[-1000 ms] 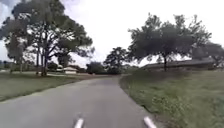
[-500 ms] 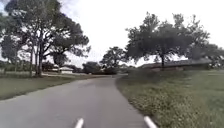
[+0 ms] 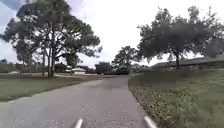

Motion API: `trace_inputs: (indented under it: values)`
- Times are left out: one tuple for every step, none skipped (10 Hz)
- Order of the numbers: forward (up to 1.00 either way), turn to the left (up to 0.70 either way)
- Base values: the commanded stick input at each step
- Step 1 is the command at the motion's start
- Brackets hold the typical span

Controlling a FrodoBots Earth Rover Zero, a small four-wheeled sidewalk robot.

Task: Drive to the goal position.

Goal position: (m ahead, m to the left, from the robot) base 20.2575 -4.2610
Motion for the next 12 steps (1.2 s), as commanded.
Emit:
trace_inputs:
  values:
    - [0.69, 0.03]
    - [0.69, 0.03]
    - [0.69, 0.03]
    - [0.69, 0.03]
    - [0.69, 0.03]
    - [0.69, 0.03]
    - [0.69, 0.03]
    - [0.69, 0.03]
    - [0.69, 0.03]
    - [0.69, 0.03]
    - [0.69, 0.03]
    - [0.69, 0.03]
